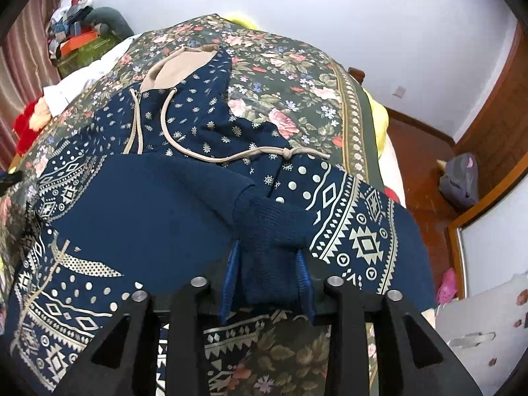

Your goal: Fold large clothes

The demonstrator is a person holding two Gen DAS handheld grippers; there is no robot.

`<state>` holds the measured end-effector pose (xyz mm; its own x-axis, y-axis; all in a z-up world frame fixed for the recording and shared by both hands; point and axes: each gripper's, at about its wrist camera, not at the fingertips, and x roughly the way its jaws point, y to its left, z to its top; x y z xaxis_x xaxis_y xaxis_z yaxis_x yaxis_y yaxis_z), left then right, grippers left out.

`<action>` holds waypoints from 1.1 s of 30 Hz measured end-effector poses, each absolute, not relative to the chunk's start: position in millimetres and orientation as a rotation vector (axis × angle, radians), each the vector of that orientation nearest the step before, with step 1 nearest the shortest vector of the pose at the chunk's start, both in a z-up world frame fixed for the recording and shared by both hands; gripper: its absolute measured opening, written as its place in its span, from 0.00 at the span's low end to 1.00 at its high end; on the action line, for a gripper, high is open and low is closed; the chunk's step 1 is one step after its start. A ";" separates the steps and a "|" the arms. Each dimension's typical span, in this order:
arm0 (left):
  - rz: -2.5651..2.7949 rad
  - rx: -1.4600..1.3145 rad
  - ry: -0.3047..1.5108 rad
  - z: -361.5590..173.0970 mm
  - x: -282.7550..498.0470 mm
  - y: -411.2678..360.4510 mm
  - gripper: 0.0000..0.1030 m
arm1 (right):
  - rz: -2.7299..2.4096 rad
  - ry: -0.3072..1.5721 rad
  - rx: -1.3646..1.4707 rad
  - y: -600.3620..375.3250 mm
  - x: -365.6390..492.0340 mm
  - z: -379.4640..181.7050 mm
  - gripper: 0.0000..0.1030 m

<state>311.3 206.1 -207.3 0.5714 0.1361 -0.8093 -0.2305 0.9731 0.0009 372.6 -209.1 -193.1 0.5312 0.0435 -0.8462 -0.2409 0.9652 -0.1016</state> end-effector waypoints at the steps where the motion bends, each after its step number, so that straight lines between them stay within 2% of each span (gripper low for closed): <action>1: 0.207 -0.109 0.967 -216.0 324.7 201.0 0.78 | 0.166 0.999 -0.218 -209.3 372.6 -193.8 0.33; 3: 0.224 -0.090 1.016 -230.6 337.6 194.3 0.78 | 0.152 1.012 -0.234 -210.1 374.3 -199.6 0.38; 6: 0.336 -0.015 1.085 -258.2 358.4 193.9 0.78 | 0.106 1.031 -0.263 -216.1 377.0 -213.2 0.54; 7: 0.359 0.009 1.086 -262.6 360.5 194.8 0.78 | 0.092 1.033 -0.272 -219.0 377.2 -217.0 0.61; 11: 0.417 0.128 1.060 -263.7 357.2 193.4 0.78 | 0.042 1.027 -0.282 -235.2 376.7 -222.1 0.75; 18: 0.326 0.107 1.039 -233.3 350.4 192.9 0.78 | 0.015 1.012 -0.145 -276.6 365.4 -204.0 0.76; 25: 0.118 0.005 0.975 -186.8 354.8 139.5 0.78 | 0.025 1.090 0.230 -352.3 349.9 -200.6 0.77; 33: -0.143 -0.118 1.109 -201.2 373.3 56.1 0.78 | 0.002 1.153 0.510 -417.3 338.4 -227.3 0.77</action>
